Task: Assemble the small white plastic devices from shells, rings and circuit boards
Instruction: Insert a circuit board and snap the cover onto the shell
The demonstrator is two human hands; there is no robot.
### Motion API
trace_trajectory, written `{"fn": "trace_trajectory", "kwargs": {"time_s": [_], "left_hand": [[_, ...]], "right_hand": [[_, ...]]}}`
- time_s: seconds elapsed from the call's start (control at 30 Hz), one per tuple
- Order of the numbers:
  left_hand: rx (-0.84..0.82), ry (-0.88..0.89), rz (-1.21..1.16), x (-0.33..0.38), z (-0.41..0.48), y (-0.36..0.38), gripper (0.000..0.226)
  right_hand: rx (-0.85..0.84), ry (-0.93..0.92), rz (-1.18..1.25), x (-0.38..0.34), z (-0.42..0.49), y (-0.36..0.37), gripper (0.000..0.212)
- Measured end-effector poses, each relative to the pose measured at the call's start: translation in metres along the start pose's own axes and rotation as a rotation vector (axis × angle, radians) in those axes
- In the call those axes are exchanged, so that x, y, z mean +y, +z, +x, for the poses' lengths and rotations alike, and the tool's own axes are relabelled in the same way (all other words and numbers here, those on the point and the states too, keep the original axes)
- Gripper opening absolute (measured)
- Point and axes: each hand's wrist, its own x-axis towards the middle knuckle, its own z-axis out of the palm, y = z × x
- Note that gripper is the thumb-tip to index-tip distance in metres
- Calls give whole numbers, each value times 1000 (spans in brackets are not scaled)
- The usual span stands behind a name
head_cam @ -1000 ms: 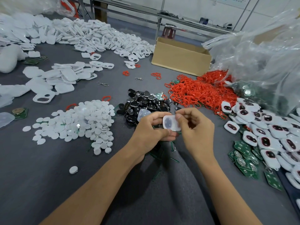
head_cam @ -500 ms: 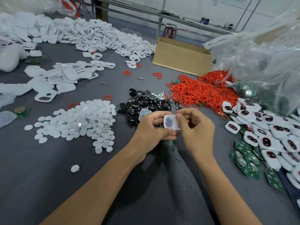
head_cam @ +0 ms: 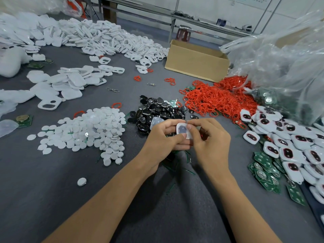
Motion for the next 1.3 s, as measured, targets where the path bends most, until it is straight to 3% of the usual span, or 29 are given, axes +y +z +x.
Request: {"fn": "trace_trajectory", "kwargs": {"time_s": [0.17,0.27,0.37,0.63,0.9,1.17,1.3], "left_hand": [[34,-29,-63,3,1,0,27],[45,-31,-68,4,1,-1,28],[45,-29,-67,5,1,-1,28],[70,5,35,3,-1,0,25],[112,31,38,1,0,0,23],[103,35,59,0,0,-2,31],[147,22,21,1,2,-4,33]], "right_hand": [[-37,161,155,4,3,-6,18],[-150,380,333,7,5,-7,20],[-233,465,481,6,4,-8,22],[-172,430,329,7,2,0,13],[-262,440,396,6,2,-3,25],[-284,496,418,4,2,-4,21],[-290,401,208,6,12,-19,18]]}}
